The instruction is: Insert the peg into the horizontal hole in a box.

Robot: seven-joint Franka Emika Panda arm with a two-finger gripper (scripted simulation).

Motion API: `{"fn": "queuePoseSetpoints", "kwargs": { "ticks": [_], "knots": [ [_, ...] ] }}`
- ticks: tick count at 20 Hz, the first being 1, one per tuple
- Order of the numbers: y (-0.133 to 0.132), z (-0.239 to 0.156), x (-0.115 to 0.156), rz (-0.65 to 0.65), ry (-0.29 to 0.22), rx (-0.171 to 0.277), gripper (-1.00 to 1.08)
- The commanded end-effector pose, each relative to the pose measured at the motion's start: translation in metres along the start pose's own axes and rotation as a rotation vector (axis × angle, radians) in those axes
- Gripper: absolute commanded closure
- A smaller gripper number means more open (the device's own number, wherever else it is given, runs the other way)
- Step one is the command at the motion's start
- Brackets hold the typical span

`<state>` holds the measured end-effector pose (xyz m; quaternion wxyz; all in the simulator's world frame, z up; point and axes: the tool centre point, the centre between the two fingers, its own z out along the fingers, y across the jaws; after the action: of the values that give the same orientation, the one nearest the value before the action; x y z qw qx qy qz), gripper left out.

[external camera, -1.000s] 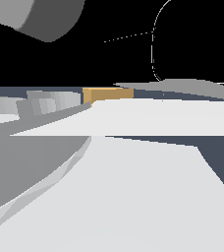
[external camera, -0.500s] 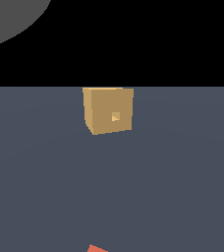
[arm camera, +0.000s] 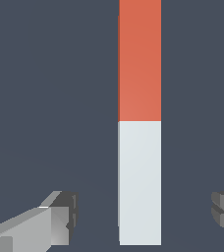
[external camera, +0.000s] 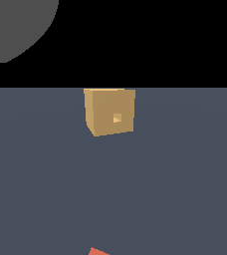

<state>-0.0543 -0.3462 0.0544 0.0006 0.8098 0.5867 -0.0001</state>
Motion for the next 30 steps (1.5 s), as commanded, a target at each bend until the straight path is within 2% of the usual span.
{"fn": "queuePoseSetpoints", "kwargs": {
  "ticks": [1, 6, 11, 12, 24, 30],
  "knots": [
    [-0.001, 0.011, 0.000, 0.000, 0.000, 0.001, -0.92],
    [-0.001, 0.034, 0.000, 0.000, 0.001, 0.001, -0.92],
    [0.000, 0.039, 0.000, 0.000, 0.001, 0.001, -0.92],
    [0.000, 0.039, 0.000, 0.000, 0.001, 0.001, 1.08],
    [0.001, 0.039, 0.002, -0.004, 0.001, 0.001, 1.08],
    [0.011, 0.035, 0.035, -0.056, 0.001, 0.001, 1.08]
  ]
}}
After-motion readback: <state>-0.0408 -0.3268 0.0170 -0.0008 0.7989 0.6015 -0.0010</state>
